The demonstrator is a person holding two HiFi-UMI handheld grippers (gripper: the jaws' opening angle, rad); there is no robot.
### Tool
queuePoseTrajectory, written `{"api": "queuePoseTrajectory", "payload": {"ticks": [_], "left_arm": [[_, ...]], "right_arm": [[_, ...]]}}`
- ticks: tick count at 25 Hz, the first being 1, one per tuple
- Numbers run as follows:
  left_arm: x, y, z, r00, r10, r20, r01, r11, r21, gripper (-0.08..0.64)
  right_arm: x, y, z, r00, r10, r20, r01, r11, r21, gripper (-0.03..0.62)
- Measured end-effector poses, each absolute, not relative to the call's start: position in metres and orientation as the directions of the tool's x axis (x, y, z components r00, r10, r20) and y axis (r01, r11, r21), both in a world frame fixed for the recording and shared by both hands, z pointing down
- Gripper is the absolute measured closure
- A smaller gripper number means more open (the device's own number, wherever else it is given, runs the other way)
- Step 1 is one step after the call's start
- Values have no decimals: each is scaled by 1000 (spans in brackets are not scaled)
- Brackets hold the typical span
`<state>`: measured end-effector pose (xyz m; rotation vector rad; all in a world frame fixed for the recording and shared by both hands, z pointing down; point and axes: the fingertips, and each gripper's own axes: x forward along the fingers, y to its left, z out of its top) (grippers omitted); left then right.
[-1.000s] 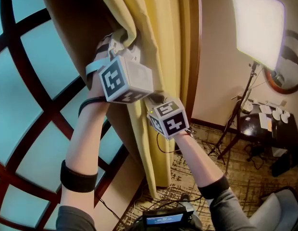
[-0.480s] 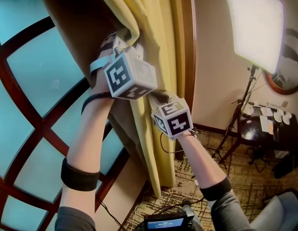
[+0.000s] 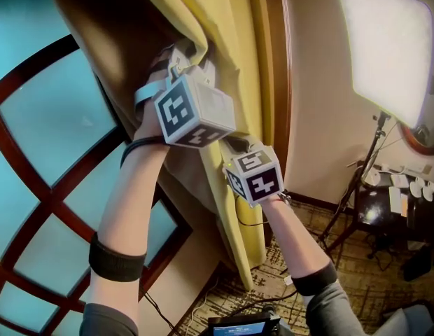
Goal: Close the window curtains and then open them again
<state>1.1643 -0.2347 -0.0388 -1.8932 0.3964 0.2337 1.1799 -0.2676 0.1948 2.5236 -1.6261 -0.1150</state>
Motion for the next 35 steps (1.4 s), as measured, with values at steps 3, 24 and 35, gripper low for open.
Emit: {"api": "queuePoseTrajectory", "payload": {"ticks": [3,24,35], "left_arm": [[1179,-248,-39,909,-217,-356,-409,-294,-864,549],[1292,-290,1,917,-313,-249,-311,-165,-936,554],[1376,-298,-8,916,-287,-282,-326,-118,-938,554]], "right_arm": [[1193,-272,188,359,-933,-1,-921,-355,160,577],[1272,-312,175,311,-950,-11,-931,-306,200,578],[1353,-309,178,404,-915,8,-899,-395,187,577]]}}
